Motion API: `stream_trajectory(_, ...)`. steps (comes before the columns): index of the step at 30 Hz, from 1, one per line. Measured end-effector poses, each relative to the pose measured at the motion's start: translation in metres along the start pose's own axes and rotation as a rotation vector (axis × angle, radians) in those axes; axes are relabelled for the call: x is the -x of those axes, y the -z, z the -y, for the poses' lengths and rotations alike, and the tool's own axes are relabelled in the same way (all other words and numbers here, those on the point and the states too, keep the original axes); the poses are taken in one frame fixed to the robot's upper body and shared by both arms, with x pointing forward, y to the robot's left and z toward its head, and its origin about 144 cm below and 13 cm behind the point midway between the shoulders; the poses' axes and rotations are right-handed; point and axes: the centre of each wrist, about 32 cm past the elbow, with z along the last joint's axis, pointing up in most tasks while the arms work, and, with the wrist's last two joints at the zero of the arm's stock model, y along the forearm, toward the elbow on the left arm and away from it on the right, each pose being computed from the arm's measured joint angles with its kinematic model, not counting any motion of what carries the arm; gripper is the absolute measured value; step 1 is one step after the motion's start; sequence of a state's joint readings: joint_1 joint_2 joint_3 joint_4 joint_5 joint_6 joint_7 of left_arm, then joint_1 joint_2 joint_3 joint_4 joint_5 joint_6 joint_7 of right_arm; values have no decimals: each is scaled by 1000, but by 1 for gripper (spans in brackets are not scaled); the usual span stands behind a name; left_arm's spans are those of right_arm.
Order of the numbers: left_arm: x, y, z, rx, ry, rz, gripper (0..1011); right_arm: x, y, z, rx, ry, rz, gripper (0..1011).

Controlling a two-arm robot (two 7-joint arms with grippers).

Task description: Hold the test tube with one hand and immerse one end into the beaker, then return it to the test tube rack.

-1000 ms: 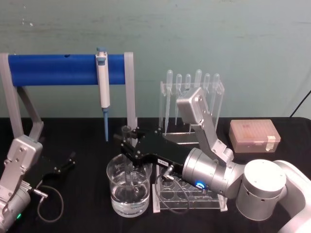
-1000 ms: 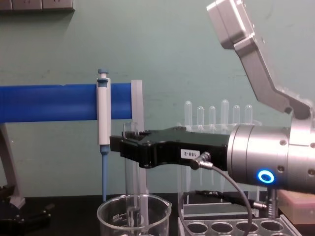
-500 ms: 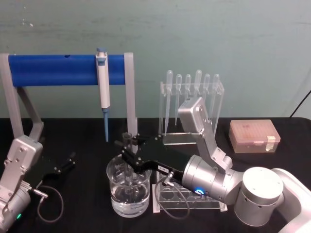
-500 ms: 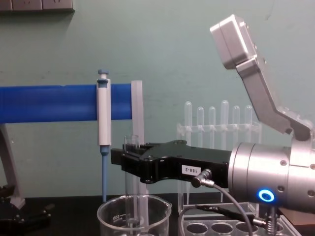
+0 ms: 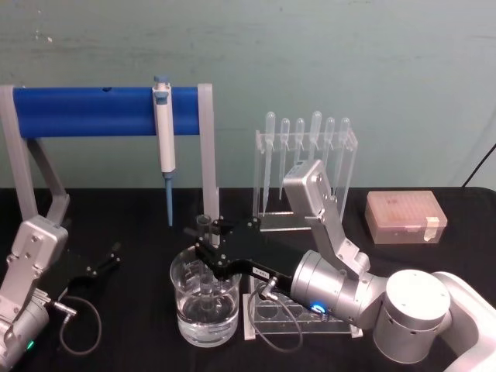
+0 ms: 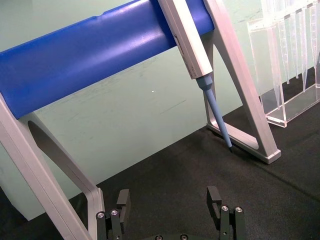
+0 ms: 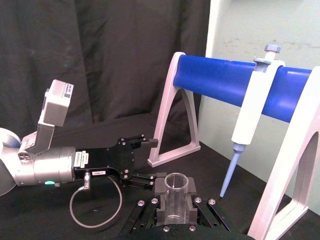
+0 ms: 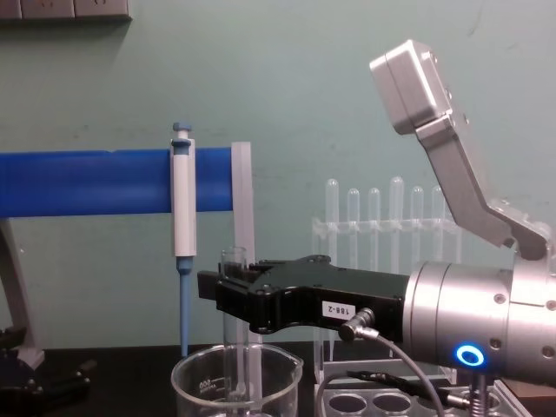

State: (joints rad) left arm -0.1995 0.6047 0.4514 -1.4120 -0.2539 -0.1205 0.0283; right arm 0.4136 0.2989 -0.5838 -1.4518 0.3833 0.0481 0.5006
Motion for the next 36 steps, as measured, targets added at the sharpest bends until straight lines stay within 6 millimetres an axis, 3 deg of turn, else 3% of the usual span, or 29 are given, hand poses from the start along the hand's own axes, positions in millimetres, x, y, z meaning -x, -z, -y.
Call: stream_trajectory(36,0,0,0,0,0,0,1000,0,0,0,-2,3,2,225)
